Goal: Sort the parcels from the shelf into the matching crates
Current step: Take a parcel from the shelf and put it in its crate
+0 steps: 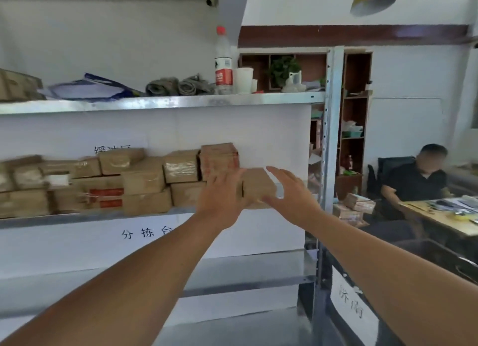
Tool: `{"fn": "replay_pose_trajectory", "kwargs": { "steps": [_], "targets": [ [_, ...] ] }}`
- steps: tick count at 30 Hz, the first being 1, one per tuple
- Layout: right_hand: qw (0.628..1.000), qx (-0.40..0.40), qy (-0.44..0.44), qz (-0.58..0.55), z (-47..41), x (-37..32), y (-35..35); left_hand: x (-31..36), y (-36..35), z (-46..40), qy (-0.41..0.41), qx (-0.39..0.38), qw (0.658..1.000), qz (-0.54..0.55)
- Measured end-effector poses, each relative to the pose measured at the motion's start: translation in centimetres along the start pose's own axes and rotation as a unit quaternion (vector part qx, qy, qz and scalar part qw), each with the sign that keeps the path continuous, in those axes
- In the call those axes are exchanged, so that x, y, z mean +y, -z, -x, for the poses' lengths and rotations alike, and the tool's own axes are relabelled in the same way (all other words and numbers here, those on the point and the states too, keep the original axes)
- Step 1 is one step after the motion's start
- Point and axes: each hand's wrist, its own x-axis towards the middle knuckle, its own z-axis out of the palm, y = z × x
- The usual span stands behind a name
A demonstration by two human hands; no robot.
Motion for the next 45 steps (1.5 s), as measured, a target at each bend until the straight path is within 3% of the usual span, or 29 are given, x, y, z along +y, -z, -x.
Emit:
{"fn": "replay_pose_trajectory", "kwargs": {
  "steps": [4, 9, 17, 22, 26, 31, 39, 45],
  "targets": [
    [1.000, -0.019, -0.014, -0.007, 0.5, -3.1, -1.5, -2.7, 2.6, 2.3, 0.019, -0.020, 0.999, 0.023],
    [0.999, -0.017, -0.036, 0.006, 0.4, -2.3, -1.7, -3.0, 1.8, 2.3, 0.027, -0.035, 0.998, 0.033],
    [0.998, -0.042, -0.052, 0.021, -5.0, 5.7, -3.4, -2.1, -6.1, -3.0, 0.059, -0.076, 0.995, 0.026],
    [0.995, -0.076, -0.071, -0.014, -11.0, 12.3, -5.6, -1.6, -11.7, -8.0, 0.143, -0.053, 0.987, 0.046],
    [0.983, -0.111, -0.122, -0.078, -15.9, 15.8, -7.7, -1.7, -14.7, -11.6, 0.202, -0.046, 0.978, 0.028],
    [0.956, -0.155, -0.185, -0.166, -18.2, 16.8, -10.6, -2.0, -16.9, -13.7, 0.220, -0.021, 0.975, 0.014],
    [0.949, -0.101, -0.213, -0.211, -16.0, 16.4, -9.3, -0.8, -16.0, -13.1, 0.214, -0.077, 0.971, 0.073],
    [0.957, -0.027, -0.204, -0.205, -10.2, 13.2, -4.6, 1.8, -12.5, -9.0, 0.142, -0.044, 0.969, 0.195]
  ]
}}
